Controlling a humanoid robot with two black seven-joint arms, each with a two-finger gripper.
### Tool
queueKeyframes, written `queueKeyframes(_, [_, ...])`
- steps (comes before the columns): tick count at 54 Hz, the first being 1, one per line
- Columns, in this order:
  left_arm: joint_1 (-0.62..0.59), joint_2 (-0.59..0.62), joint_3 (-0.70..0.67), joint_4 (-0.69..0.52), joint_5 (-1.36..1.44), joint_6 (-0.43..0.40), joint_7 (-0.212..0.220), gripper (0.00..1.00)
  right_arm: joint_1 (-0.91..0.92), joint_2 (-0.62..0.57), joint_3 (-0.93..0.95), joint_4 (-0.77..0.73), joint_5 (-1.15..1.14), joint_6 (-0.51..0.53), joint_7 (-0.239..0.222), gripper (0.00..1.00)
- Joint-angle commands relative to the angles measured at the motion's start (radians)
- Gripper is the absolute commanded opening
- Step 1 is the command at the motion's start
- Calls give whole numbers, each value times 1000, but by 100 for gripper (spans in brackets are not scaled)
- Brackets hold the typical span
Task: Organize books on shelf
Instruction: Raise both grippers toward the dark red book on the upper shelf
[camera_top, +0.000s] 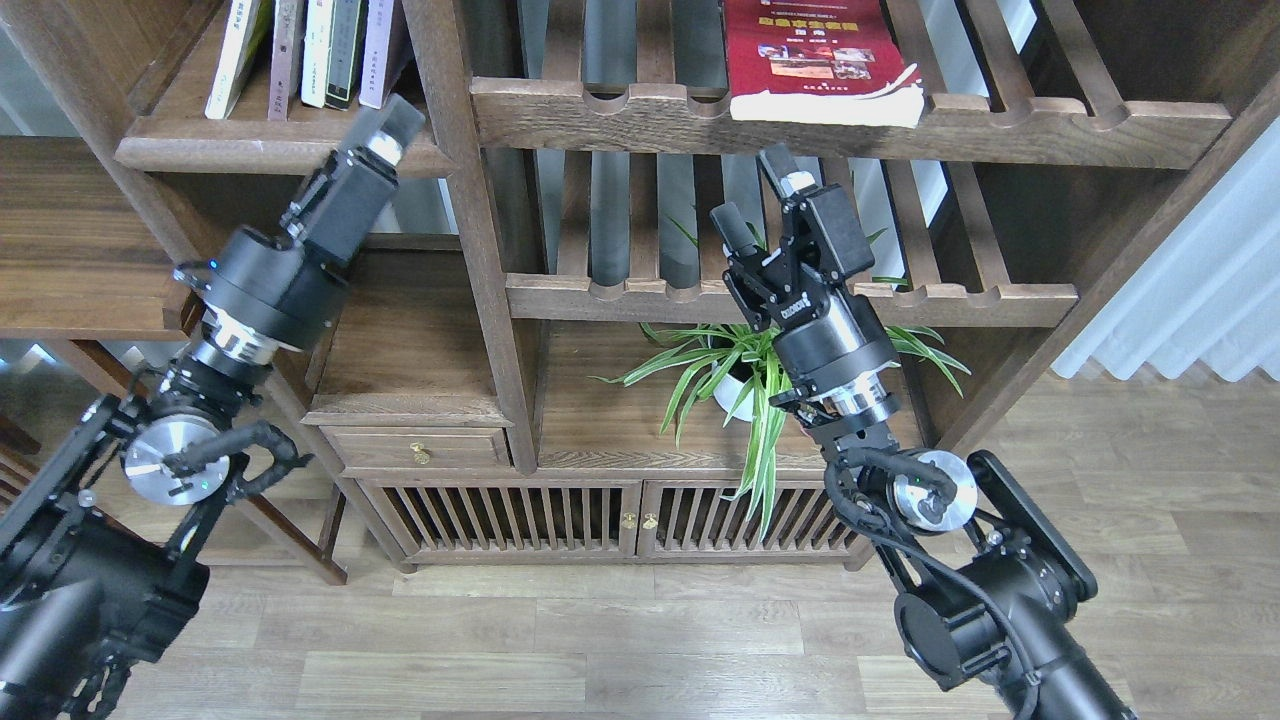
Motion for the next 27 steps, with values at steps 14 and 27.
queueKeyframes(14, [24, -57, 62, 5, 2, 0, 2, 100, 15, -31, 82, -15, 0, -54, 0, 98])
queueKeyframes(27, [24, -77, 85, 6, 2, 0, 2, 100, 52, -60, 88, -24, 0, -88, 0, 97])
